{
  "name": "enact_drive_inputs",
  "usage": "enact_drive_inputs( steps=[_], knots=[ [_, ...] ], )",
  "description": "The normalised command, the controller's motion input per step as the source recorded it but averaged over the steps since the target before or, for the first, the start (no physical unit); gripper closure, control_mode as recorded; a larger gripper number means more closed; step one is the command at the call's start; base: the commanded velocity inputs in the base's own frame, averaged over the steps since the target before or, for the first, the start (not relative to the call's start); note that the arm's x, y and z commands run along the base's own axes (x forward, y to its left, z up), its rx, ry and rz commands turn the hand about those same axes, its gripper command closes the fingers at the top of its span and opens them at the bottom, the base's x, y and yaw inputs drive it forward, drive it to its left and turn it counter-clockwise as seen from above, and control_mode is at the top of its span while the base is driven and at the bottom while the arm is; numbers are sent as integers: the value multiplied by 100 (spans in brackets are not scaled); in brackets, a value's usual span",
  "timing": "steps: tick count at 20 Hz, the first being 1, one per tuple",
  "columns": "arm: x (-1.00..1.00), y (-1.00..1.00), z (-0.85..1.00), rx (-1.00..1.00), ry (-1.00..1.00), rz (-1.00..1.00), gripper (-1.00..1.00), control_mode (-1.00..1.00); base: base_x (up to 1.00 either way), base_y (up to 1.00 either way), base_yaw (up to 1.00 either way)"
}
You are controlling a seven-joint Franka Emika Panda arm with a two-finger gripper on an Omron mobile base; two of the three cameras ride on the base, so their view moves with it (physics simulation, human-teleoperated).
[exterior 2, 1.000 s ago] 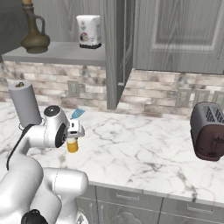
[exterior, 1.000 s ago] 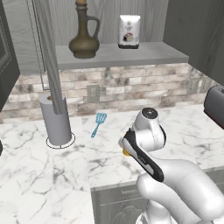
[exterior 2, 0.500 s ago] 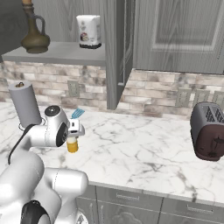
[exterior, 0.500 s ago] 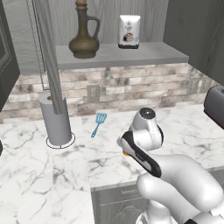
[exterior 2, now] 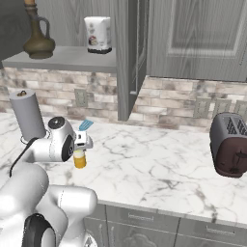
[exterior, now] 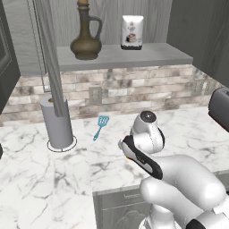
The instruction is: Pick the mustard and oil and vinegar bottle from the counter and place them in the cabinet.
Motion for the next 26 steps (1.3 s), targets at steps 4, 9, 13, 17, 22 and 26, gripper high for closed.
enact_drive_inputs(
  steps=[4, 9, 13, 17, 22, 26],
  knots=[
    [1, 0, -24, 0, -8, 0, -100, -100, 0, 0, 0],
    [1, 0, -23, 0, -7, 0, -100, -100, 0, 0, 0],
    [1, 0, -30, 0, -6, 0, -100, -100, 0, 0, 0],
    [1, 0, -41, 0, -4, 0, 100, -100, 0, 0, 0],
    [0, 0, -44, 0, -5, 0, 100, -100, 0, 0, 0],
    [0, -1, -33, 0, -7, 0, 100, -100, 0, 0, 0]
  ],
)
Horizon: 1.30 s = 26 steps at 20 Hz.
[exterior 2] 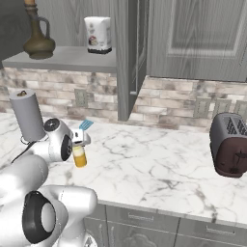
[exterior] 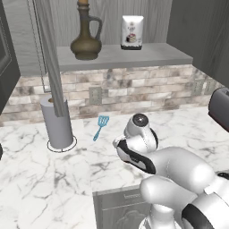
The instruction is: Pick the mustard and oil and vinegar bottle from the counter and place them in the cabinet.
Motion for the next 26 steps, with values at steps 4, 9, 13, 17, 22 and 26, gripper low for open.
enact_drive_inputs(
  steps=[4, 9, 13, 17, 22, 26],
  knots=[
    [-14, 0, 11, 0, -13, 0, 100, -100, 0, 0, 0],
    [-10, 0, 67, 0, -12, 0, 100, -100, 0, 0, 0],
    [0, -3, 71, 0, -6, -6, 100, -100, 0, 0, 0],
    [0, -2, 65, 3, 0, -9, 100, -100, 0, 0, 0],
    [0, -2, 67, 4, 1, -9, 100, -100, 0, 0, 0],
    [0, -3, 65, 3, 2, -6, 100, -100, 0, 0, 0]
  ],
)
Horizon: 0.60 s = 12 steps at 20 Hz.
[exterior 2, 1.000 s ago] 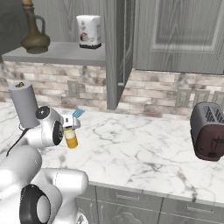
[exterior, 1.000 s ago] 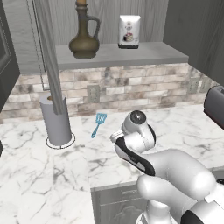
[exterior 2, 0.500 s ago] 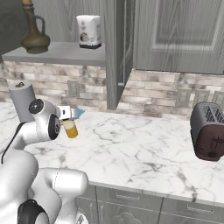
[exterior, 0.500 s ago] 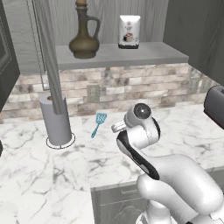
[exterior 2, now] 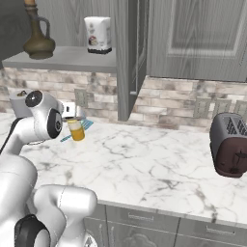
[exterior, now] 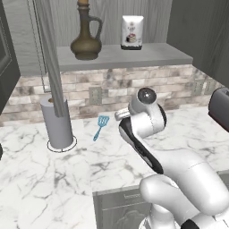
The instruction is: Pick the mustard and oil and vinegar bottle from the counter and place them in the cabinet.
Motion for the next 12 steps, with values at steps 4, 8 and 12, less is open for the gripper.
enact_drive_inputs(
  steps=[4, 8, 12],
  knots=[
    [-11, -9, 53, 0, 1, -7, 100, -100, 0, 0, 0],
    [-28, -18, 50, 0, 0, -6, 100, -100, 0, 0, 0],
    [-27, -21, 53, -4, -3, -7, 100, -100, 0, 0, 0]
  ],
)
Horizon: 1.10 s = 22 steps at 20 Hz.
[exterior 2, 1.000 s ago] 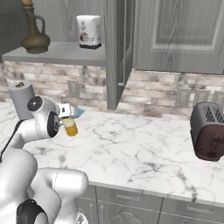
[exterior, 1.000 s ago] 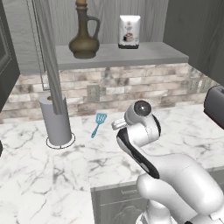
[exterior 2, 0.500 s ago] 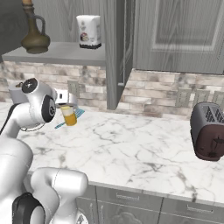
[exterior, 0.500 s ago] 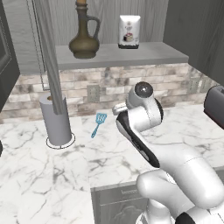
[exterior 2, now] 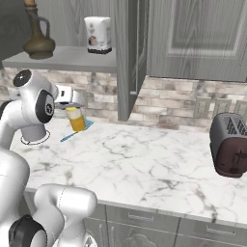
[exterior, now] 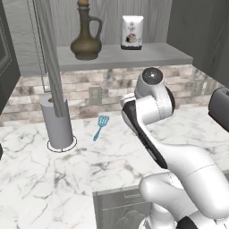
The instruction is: Pick the mustard and oil and vinegar bottle from the counter and place them in the cabinet.
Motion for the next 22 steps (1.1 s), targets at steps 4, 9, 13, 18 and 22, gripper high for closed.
enact_drive_inputs(
  steps=[4, 9, 13, 18, 22],
  knots=[
    [-20, -27, 61, -9, -7, -6, 100, -100, 0, 0, 0],
    [-14, -24, 64, -13, -10, -4, 100, -100, 0, 0, 0],
    [-6, -19, 61, -13, -12, -2, 100, -100, 0, 0, 0],
    [-1, -13, 50, -12, -11, -1, 100, -100, 0, 0, 0],
    [-2, -4, 36, -10, -12, 0, 100, -100, 0, 0, 0]
  ],
)
